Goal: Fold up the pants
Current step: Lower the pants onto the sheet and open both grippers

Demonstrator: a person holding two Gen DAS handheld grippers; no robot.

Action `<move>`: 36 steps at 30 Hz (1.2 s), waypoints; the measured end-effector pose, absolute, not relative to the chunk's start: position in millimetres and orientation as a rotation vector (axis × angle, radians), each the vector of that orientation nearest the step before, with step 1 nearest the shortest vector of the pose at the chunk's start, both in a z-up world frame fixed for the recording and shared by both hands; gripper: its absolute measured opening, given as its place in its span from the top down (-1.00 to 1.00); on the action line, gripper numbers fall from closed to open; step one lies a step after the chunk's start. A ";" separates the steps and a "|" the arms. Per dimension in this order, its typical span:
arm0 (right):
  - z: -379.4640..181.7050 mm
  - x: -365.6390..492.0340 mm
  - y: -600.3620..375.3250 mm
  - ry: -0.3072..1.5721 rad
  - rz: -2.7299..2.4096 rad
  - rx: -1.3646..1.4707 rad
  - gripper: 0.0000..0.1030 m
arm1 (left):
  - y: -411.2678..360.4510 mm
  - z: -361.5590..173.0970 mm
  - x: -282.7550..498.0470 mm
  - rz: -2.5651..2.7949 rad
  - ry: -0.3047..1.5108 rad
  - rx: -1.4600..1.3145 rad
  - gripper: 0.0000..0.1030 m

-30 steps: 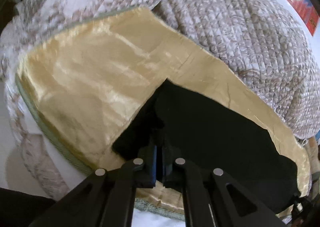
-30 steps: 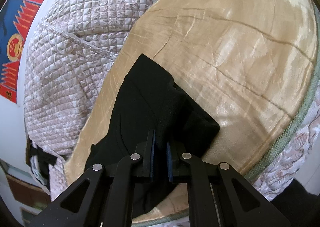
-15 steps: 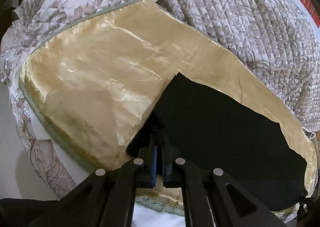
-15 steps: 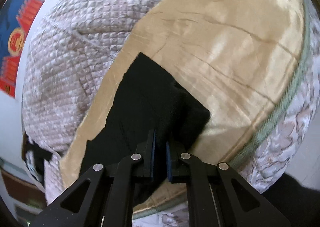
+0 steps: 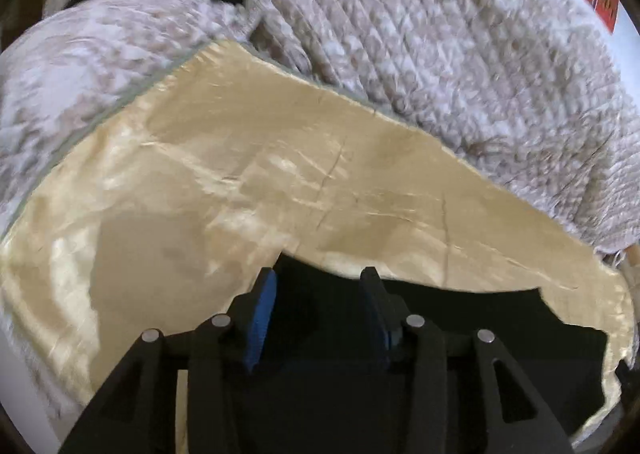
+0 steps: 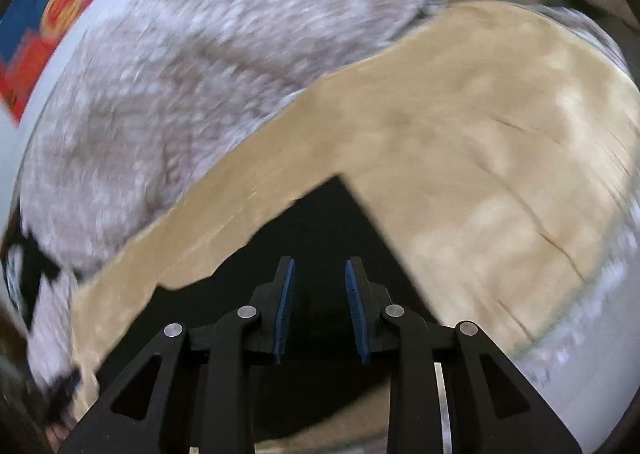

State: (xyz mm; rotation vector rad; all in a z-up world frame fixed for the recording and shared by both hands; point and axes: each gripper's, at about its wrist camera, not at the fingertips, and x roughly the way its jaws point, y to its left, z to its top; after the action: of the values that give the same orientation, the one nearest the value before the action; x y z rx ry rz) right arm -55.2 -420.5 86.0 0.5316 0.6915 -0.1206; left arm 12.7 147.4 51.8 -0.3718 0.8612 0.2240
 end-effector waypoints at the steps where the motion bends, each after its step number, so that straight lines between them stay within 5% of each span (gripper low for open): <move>1: 86.9 -43.0 -414.8 0.704 -0.094 0.510 0.49 | 149.6 43.0 20.8 0.233 0.901 -0.383 0.10; 4: 88.0 -15.5 -400.6 0.719 -0.039 0.471 0.49 | 148.2 25.4 22.8 0.181 0.973 -0.401 0.12; 6: 86.0 -5.3 -393.2 0.715 -0.015 0.448 0.49 | 143.3 23.8 17.9 0.148 0.961 -0.376 0.42; 7: 83.9 -1.4 -389.9 0.717 -0.003 0.440 0.49 | 140.0 25.6 12.9 0.078 0.953 -0.392 0.84; 8: 81.8 0.2 -388.0 0.721 0.005 0.436 0.49 | 138.8 28.2 7.4 0.009 0.933 -0.418 0.89; 14: 63.2 6.6 -388.5 0.779 0.018 0.457 0.49 | 132.0 79.0 -33.3 -0.068 0.611 -0.300 0.90; 19: 60.0 5.5 -393.4 0.778 -0.001 0.462 0.49 | 177.1 48.1 -10.8 0.158 0.762 -0.403 0.87; 21: 57.7 6.4 -394.0 0.783 -0.003 0.469 0.49 | 184.4 27.9 3.7 0.108 0.885 -0.489 0.67; 23: 56.7 6.6 -394.2 0.785 0.000 0.474 0.49 | 176.6 20.7 9.7 0.059 0.924 -0.479 0.21; 25: 57.1 6.9 -393.4 0.782 0.009 0.479 0.49 | 163.3 24.2 14.7 0.058 0.912 -0.387 0.06; 28: 56.5 6.7 -392.9 0.784 0.020 0.480 0.49 | 151.2 25.5 21.0 0.052 0.905 -0.321 0.06; 31: 55.0 6.2 -395.1 0.791 0.023 0.495 0.49 | 140.6 25.3 19.0 0.096 0.912 -0.219 0.58; 34: 54.2 4.7 -399.5 0.790 0.028 0.528 0.49 | 149.4 32.8 12.1 0.179 0.868 -0.192 0.56; 36: 54.7 3.3 -401.3 0.786 0.024 0.534 0.49 | 160.6 32.4 9.9 0.173 0.874 -0.230 0.26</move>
State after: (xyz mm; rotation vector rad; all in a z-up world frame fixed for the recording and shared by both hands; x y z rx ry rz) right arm 3.3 -401.3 54.7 0.5337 0.7858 0.0243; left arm 9.9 160.6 32.4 -0.2301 0.8737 0.1729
